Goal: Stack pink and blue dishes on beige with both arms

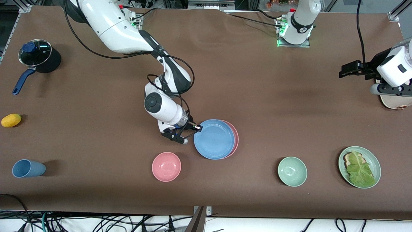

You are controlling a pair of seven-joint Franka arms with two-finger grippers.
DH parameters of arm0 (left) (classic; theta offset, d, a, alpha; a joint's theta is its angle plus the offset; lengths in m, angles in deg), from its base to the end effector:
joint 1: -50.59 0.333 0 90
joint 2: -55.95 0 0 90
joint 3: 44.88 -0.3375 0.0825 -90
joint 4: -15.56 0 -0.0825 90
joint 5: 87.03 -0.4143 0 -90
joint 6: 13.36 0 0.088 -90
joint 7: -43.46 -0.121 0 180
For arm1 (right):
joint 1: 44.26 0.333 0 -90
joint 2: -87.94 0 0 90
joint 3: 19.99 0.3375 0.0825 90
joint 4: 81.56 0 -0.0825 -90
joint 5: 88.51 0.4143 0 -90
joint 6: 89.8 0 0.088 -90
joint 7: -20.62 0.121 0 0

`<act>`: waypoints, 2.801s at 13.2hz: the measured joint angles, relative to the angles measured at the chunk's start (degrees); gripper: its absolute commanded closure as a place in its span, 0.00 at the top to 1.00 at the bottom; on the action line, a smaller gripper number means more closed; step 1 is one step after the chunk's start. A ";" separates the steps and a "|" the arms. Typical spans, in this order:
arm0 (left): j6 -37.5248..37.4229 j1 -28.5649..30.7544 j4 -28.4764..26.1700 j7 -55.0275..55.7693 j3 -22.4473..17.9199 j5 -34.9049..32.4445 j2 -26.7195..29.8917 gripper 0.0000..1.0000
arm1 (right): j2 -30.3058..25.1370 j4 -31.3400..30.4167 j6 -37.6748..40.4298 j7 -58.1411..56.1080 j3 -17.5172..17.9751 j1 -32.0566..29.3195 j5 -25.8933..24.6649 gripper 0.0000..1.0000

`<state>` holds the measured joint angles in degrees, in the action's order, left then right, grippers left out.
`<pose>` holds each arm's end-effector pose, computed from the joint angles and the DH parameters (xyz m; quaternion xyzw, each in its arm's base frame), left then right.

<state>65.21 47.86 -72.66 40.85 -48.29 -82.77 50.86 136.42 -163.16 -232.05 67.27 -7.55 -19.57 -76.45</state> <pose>0.5849 -0.0046 0.5813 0.9910 -0.0191 -0.1271 0.0381 0.6510 0.4494 0.2029 -0.9621 0.1998 0.0175 0.1846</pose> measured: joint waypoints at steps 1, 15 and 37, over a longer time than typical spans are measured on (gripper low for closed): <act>0.03 0.00 -0.05 0.00 0.00 0.00 0.01 1.00 | -0.01 0.18 -0.04 0.00 -0.04 0.00 -1.00 1.00; 0.75 0.53 -0.50 0.00 -0.06 0.00 0.02 1.00 | -21.38 3.36 41.31 -17.66 -20.78 -0.76 -6.74 1.00; 2.25 0.52 -0.78 0.00 0.11 -2.60 -0.03 1.00 | -50.66 -15.24 47.59 -37.19 -15.67 -23.83 -11.84 1.00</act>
<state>67.46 48.38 -73.44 40.84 -48.19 -85.37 50.84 85.76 -178.40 -184.46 30.08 -23.22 -43.40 -88.28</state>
